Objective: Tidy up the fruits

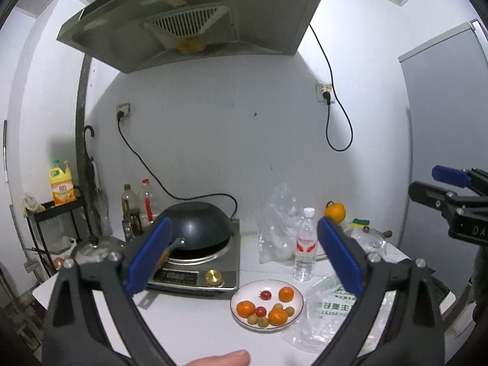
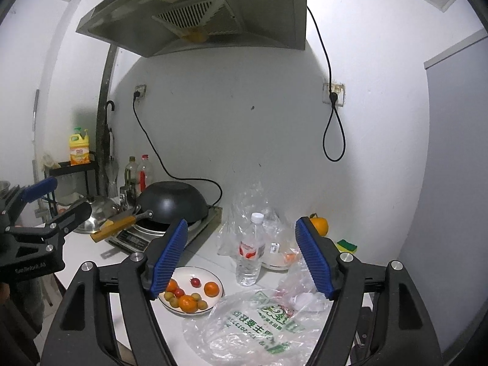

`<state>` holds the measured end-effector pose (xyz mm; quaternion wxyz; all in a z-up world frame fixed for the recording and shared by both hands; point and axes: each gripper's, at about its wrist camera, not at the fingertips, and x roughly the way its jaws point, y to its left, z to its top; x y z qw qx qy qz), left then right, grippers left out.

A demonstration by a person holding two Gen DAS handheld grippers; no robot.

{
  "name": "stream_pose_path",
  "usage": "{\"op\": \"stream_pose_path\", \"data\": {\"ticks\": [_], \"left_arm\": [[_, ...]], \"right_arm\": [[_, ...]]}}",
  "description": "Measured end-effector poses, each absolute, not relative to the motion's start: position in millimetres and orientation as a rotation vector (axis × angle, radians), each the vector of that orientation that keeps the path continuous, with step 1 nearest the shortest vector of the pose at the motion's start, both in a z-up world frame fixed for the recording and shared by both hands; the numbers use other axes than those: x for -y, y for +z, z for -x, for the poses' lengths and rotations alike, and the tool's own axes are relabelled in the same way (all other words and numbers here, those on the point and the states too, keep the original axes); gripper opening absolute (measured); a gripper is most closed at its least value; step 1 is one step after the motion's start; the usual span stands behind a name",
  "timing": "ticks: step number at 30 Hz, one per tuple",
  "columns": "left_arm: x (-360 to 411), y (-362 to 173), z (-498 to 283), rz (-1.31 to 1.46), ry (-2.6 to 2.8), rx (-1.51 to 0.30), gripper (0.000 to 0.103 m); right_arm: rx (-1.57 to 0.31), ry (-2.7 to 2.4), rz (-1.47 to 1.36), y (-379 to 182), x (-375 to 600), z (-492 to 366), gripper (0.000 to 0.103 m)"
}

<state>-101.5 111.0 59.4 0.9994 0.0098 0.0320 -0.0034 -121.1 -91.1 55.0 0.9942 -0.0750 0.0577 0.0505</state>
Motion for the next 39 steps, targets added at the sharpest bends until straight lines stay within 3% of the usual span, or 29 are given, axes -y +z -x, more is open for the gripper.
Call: {"op": "stream_pose_path", "data": {"ticks": [39], "left_arm": [[-108.2, 57.8, 100.8, -0.01, -0.022, -0.058, 0.097]], "right_arm": [[-0.113, 0.096, 0.155, 58.1, 93.5, 118.4, 0.077]]}}
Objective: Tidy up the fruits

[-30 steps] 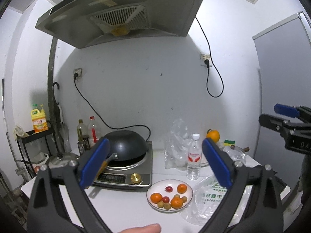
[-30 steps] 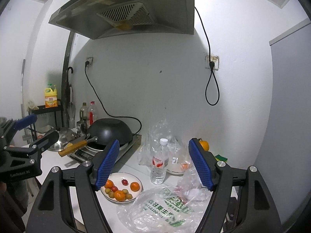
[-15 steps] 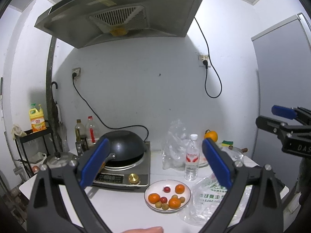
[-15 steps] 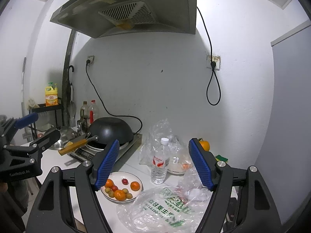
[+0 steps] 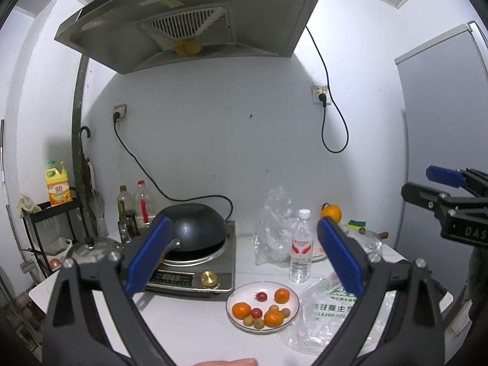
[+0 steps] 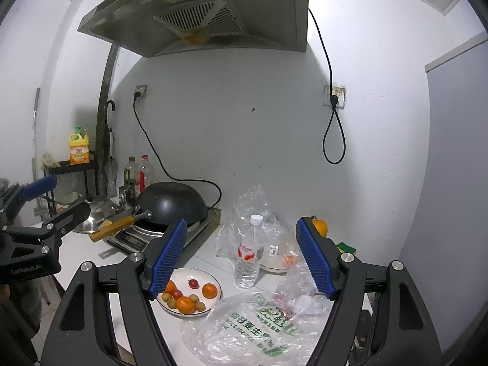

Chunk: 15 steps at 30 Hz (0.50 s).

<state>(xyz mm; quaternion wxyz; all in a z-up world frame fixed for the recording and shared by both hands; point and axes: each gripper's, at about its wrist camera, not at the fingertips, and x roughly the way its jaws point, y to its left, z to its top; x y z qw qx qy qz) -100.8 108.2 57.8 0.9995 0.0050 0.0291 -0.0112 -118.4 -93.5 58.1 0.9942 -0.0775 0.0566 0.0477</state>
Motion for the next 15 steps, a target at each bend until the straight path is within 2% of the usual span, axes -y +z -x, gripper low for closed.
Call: {"op": "stream_pose_path", "data": {"ticks": [15], "left_arm": [[-112.5, 53.2, 96.0, -0.01, -0.023, -0.065, 0.098]], "right_arm": [[-0.117, 0.095, 0.157, 55.4, 95.2, 112.1, 0.077]]}}
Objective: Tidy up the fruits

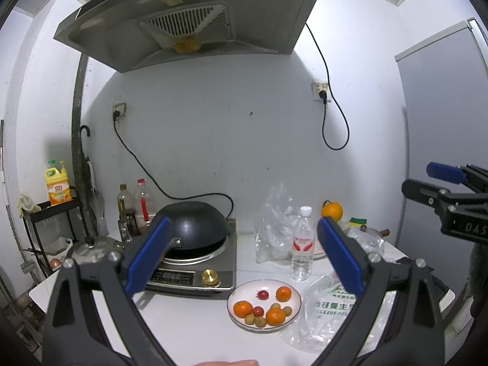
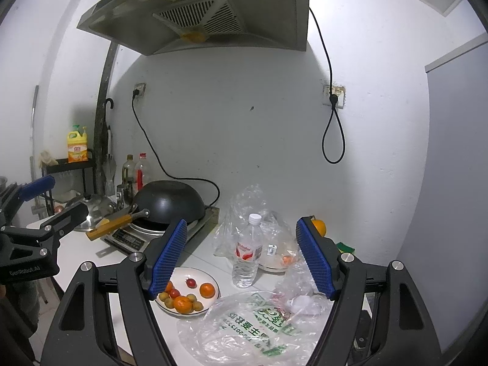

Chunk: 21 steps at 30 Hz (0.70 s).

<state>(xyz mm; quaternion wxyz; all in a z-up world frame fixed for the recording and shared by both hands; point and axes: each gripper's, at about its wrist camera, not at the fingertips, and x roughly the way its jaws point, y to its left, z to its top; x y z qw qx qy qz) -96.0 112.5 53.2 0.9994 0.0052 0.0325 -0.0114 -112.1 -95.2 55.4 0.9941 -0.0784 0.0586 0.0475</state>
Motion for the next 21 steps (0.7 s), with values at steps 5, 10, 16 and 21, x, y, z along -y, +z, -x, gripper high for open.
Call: {"op": "stream_pose_path", "data": {"ticks": [5, 10, 16, 21], "left_arm": [[-115.5, 51.2, 94.4, -0.013, -0.025, -0.065, 0.098], [-116.0, 50.8, 94.0, -0.014, -0.028, -0.067, 0.098], [-120.8, 46.1, 91.5, -0.018, -0.037, -0.073, 0.098], [-122.2, 45.3, 89.1, -0.03, -0.04, -0.061, 0.098]], "right_arm": [[-0.12, 0.098, 0.156, 53.8, 93.4, 110.2, 0.077], [-0.122, 0.099, 0.156, 53.1, 92.7, 108.7, 0.077], [-0.123, 0.099, 0.157, 52.7, 91.6, 108.8, 0.077], [-0.128, 0.1, 0.155, 49.1, 89.6, 102.8, 0.077]]}}
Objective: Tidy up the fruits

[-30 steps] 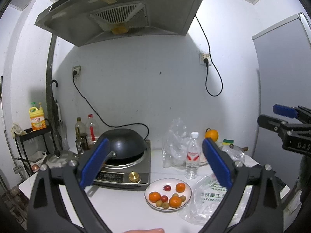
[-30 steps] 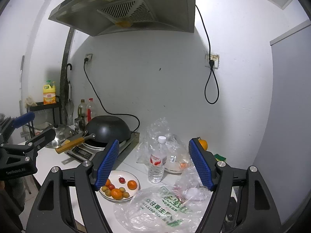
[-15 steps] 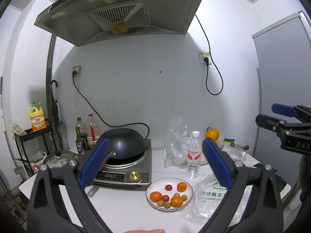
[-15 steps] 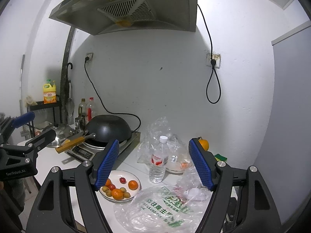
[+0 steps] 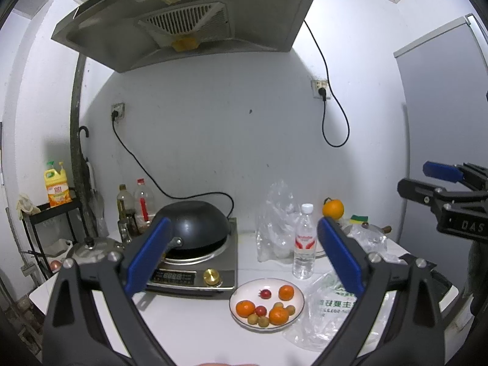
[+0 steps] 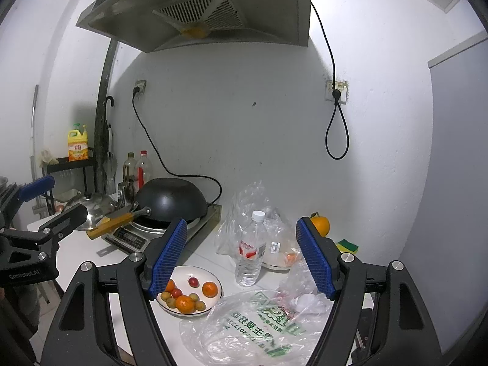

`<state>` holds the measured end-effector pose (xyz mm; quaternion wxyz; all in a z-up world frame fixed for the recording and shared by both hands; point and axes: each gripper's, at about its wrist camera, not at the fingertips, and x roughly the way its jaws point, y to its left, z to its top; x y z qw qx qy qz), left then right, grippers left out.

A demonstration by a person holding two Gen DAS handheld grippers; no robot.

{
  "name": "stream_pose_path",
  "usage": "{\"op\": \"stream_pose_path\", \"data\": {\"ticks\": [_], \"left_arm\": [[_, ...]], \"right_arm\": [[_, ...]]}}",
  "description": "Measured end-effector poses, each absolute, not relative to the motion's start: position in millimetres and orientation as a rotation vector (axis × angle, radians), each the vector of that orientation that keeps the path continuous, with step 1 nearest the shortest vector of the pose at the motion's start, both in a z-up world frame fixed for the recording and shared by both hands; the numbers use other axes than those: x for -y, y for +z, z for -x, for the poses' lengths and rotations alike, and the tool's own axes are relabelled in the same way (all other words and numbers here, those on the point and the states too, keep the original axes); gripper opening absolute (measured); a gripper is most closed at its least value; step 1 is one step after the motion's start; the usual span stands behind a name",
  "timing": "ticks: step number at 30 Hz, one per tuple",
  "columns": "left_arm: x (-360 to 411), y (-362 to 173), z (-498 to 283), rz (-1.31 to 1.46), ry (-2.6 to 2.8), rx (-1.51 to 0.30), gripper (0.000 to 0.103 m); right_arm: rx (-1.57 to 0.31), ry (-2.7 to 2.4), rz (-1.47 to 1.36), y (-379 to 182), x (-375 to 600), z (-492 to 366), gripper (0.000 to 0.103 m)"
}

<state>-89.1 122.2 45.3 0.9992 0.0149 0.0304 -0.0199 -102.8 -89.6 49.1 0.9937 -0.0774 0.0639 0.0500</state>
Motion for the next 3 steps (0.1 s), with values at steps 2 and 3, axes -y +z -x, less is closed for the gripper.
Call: {"op": "stream_pose_path", "data": {"ticks": [2, 3], "left_arm": [[-124.0, 45.2, 88.7, -0.038, -0.045, -0.055, 0.098], [-125.6, 45.1, 88.5, -0.042, -0.048, -0.054, 0.098]], "right_arm": [[-0.128, 0.105, 0.15, 48.0, 87.9, 100.7, 0.077], [-0.126, 0.116, 0.145, 47.0, 85.7, 99.9, 0.077]]}}
